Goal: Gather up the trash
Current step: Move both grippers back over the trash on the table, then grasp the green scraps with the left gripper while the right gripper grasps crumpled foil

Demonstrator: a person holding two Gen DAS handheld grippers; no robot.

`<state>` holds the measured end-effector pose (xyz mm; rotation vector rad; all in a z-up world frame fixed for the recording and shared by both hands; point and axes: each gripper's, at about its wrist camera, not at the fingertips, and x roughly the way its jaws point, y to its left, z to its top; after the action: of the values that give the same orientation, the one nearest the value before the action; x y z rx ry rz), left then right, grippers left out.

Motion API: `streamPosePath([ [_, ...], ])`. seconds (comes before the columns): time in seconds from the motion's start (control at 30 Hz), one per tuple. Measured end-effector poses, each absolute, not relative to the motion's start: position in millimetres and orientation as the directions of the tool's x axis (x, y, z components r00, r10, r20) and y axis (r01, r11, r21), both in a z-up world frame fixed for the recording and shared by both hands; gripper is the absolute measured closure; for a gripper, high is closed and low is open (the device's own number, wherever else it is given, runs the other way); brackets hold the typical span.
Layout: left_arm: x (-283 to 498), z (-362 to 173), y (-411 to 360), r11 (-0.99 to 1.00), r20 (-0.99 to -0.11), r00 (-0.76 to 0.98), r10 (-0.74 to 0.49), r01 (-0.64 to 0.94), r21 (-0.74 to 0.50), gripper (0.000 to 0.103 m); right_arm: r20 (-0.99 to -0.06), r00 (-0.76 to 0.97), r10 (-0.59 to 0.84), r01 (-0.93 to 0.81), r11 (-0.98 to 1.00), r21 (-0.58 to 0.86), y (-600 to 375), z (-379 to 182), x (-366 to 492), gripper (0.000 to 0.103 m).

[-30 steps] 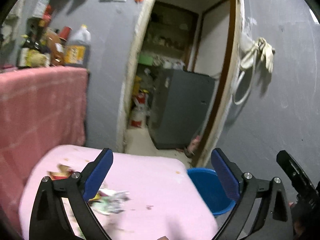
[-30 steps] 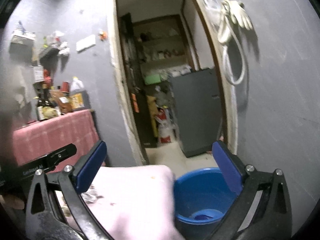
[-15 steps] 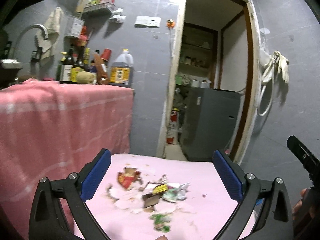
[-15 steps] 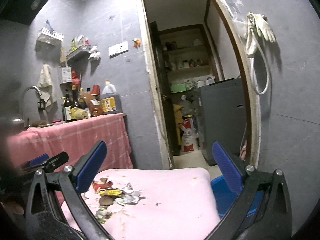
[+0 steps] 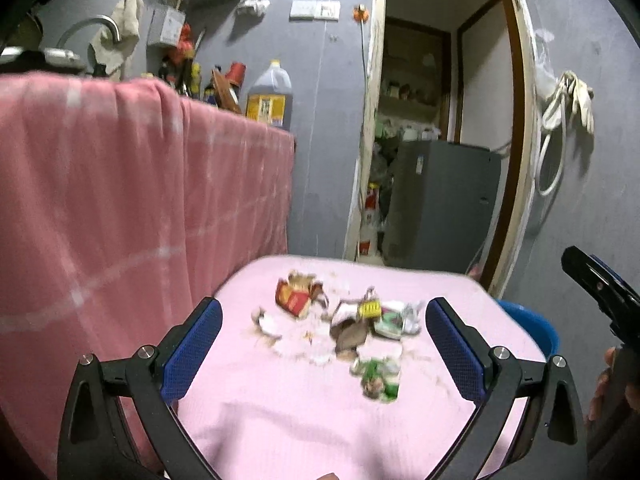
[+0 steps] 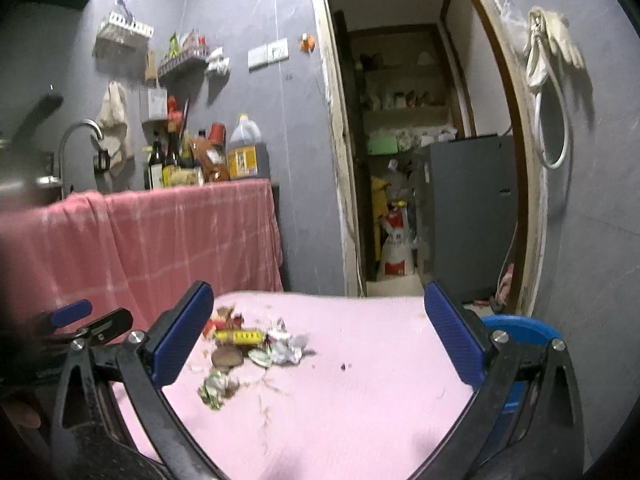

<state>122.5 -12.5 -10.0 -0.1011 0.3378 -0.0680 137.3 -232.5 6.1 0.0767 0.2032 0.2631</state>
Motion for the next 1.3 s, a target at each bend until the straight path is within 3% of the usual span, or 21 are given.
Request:
streamPosePath([
  [0.43, 157.0, -46.5, -20.1, 0.979, -0.507, 0.841, -0.187, 0.118, -0.164, 0.007, -0.361, 0.883, 0.301, -0.266, 0.953, 0.144, -230.0, -35.0, 177.9, 0.0],
  [0.57, 172.1, -54.9, -26.4, 0.969, -0.568, 0.786, -0.242, 0.163, -0.188, 0.031, -0.405, 0.858, 0.317, -0.27, 0.948, 0.171, -229.7, -43.7, 192.3, 0.0],
  [0.87, 194.6, -68.8, -39.1, 0.941, -0.653, 0.679, -0.337, 0.23, -0.247, 0.066, -0.48, 0.81, 0.338, -0.273, 0.941, 0.201, -227.7, -53.2, 218.6, 0.001],
  [1.03, 198.7, -67.8, -36.2, 0.934, -0.655, 0.668, -0.354, 0.228, -0.273, 0.079, -0.518, 0.784, 0.342, -0.274, 0.939, 0.206, -223.6, -58.0, 232.4, 0.002],
  [1.3, 208.9, -66.4, -19.3, 0.933, -0.647, 0.677, -0.35, 0.186, -0.309, 0.089, -0.567, 0.733, 0.375, -0.293, 0.927, 0.234, -213.2, -66.9, 254.6, 0.01],
])
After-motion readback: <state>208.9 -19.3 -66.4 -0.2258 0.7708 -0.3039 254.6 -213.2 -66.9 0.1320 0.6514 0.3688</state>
